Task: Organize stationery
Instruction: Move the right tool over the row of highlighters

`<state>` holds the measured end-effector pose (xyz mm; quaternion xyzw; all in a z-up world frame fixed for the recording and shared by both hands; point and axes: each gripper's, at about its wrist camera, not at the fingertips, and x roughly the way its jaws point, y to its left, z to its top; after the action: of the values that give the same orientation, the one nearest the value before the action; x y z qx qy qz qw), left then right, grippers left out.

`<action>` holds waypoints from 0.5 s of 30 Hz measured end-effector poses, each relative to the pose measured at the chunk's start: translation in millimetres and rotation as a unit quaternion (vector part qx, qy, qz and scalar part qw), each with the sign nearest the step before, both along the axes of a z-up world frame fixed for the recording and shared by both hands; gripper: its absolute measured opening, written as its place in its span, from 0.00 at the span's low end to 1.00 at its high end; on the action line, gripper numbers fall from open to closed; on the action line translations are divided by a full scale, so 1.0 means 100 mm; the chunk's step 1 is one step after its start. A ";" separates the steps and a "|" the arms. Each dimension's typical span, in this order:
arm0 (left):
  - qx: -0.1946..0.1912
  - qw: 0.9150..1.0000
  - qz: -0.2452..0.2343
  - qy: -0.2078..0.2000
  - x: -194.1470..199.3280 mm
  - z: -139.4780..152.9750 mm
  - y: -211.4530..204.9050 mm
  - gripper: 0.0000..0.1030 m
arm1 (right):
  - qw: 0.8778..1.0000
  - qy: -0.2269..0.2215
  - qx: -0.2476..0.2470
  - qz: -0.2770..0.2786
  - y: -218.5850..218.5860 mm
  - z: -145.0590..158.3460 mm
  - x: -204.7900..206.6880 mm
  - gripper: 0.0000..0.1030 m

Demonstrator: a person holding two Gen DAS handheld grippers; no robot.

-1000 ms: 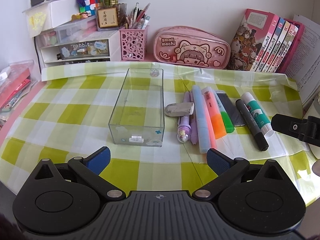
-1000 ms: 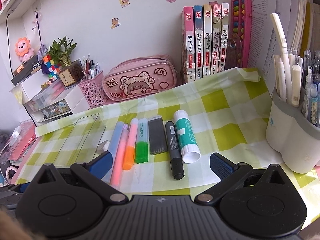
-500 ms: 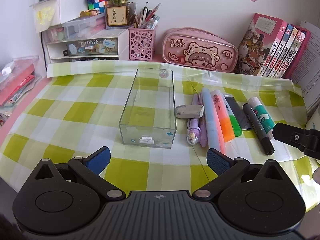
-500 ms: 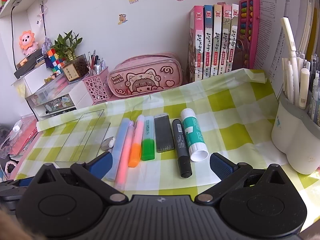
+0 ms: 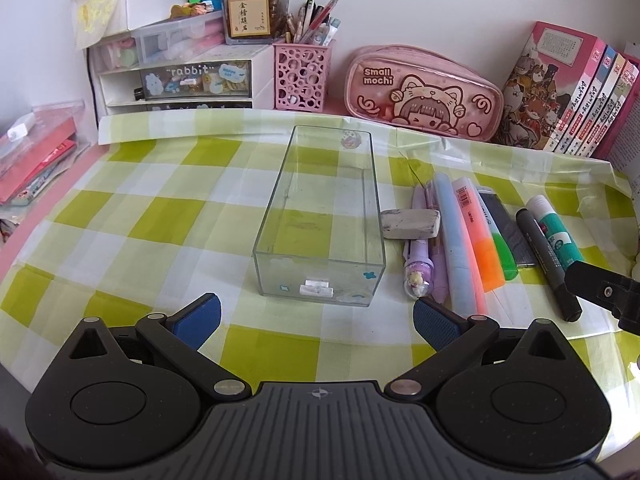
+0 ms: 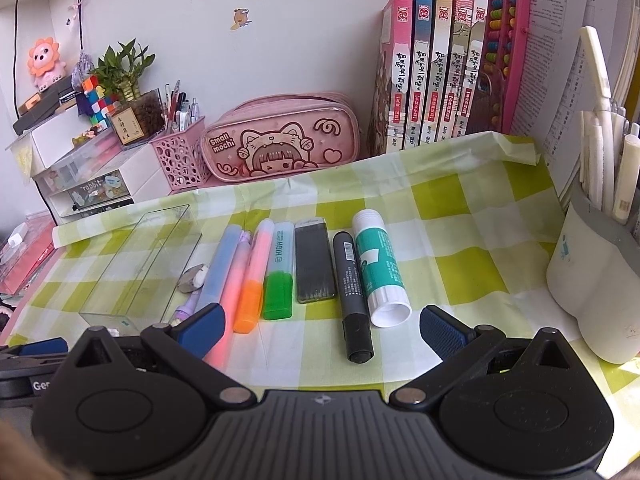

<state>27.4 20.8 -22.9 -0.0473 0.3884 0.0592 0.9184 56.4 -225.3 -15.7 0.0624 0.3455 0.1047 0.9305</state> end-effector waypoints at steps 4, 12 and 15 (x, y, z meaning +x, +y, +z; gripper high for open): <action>0.004 1.000 0.004 -0.004 0.08 -0.09 0.03 0.95 | 1.000 -0.003 -0.001 0.009 -0.01 -0.07 0.06 1.00; 0.009 0.999 -0.007 -0.036 0.19 -0.20 0.01 0.95 | 0.998 -0.013 0.029 0.046 -0.01 -0.07 0.11 1.00; 0.011 0.999 -0.008 -0.051 0.22 -0.20 0.00 0.95 | 0.996 -0.019 0.054 0.065 0.03 -0.05 0.16 1.00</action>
<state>49.5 20.8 -42.8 -0.0365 0.3412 0.0534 0.9378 71.9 -222.7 -20.3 0.0875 0.3247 0.1848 0.9234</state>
